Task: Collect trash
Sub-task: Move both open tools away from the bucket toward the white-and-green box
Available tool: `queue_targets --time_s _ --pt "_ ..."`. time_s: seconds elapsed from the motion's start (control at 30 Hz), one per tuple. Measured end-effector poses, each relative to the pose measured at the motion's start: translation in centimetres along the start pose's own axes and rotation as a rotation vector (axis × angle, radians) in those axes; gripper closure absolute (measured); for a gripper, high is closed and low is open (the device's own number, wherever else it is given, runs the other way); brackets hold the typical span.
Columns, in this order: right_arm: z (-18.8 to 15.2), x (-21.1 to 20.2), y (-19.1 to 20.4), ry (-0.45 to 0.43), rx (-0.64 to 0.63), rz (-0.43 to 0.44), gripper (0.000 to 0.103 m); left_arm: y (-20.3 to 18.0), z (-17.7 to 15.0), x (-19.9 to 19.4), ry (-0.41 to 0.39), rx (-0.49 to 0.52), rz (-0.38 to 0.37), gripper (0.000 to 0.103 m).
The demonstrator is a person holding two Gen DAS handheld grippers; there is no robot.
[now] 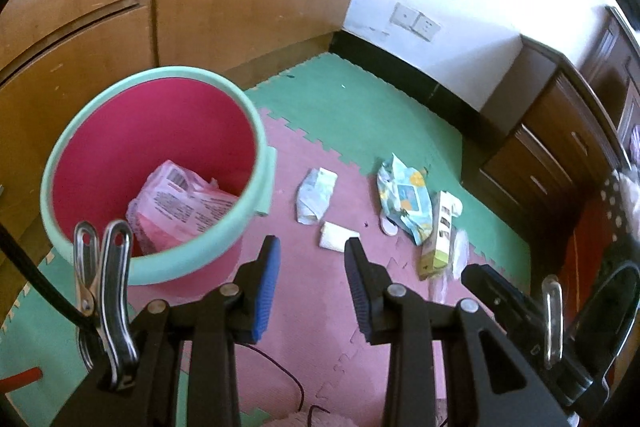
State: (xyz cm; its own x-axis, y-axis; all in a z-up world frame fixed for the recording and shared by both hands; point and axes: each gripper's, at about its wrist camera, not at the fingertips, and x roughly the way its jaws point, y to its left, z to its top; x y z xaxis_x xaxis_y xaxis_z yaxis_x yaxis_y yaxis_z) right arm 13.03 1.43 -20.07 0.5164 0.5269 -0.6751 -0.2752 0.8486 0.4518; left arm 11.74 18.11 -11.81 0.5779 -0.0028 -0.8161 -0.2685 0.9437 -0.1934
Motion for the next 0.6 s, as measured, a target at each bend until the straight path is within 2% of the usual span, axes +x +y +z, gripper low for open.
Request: queue_targets --time_s 0.33,0.6 --pt "-0.7 0.4 -4.6 0.009 0.077 -0.044 0.063 -3.1 -1.2 3.1 0.062 0.065 -0.026 0.068" --pt "-1.0 2.1 -8.7 0.034 0.146 -0.083 0.063 -6.1 -1.5 7.5 0.122 0.110 -0.047 0.068"
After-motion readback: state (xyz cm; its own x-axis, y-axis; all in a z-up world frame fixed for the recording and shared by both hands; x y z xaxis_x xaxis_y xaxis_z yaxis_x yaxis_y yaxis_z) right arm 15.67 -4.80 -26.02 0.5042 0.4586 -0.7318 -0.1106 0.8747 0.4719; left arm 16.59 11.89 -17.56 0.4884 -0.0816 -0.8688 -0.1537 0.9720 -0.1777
